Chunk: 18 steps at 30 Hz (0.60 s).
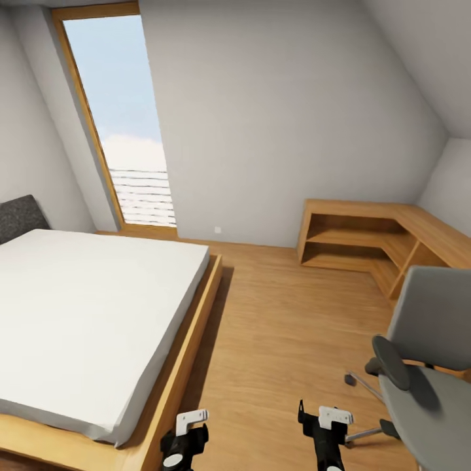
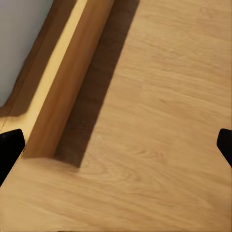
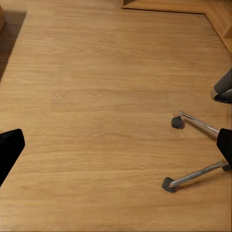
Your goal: In the bedroom, organize the workspace by keeping the computer under the desk, ensuring the monitor is on the desk, placing the keyboard on the desk next to the monitor, placing the mouse on the desk next to the keyboard, moving the folder from the swivel chair onto the desk next to the mouse, stacking the notebook on top of the folder with the pen on top of the notebook, and positioning the swivel chair next to the desk.
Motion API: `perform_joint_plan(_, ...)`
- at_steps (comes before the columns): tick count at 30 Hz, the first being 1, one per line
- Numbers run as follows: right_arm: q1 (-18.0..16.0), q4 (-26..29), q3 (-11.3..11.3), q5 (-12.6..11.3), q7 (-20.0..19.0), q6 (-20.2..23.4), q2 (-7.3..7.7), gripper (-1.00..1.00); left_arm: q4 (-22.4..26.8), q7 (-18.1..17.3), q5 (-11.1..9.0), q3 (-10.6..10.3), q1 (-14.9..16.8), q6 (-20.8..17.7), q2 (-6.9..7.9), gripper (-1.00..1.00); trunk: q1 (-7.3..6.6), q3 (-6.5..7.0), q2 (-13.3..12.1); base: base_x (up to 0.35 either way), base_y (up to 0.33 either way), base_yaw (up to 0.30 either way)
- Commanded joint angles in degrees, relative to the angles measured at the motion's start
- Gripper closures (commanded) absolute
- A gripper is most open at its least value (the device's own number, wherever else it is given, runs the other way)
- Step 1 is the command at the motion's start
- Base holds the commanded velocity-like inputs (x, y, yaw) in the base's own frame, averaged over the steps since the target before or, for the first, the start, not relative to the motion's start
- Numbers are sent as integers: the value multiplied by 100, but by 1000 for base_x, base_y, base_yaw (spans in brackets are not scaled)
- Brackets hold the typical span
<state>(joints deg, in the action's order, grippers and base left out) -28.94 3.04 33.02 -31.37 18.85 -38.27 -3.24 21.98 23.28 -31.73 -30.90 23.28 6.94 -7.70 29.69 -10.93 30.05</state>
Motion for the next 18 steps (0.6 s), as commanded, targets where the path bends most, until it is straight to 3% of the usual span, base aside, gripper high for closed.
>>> perform_joint_plan(1, -3, -58, 55, -14, 41, -5, 0, -100, -25, 34, -60, -65, 8, 42, 0, -100, 4, -10, 9, 231, 0, 29)
perform_joint_plan(8, 8, -365, 63, -4, 21, -11, 2, -100, -136, 36, -61, -120, 8, 78, -61, -100, 4, -11, 9, 258, 0, 8)
perform_joint_plan(18, 11, -387, 62, -17, 13, -329, -18, -100, -276, 37, -66, -135, 10, 82, -139, -100, 4, -10, 9, 40, 0, -14)
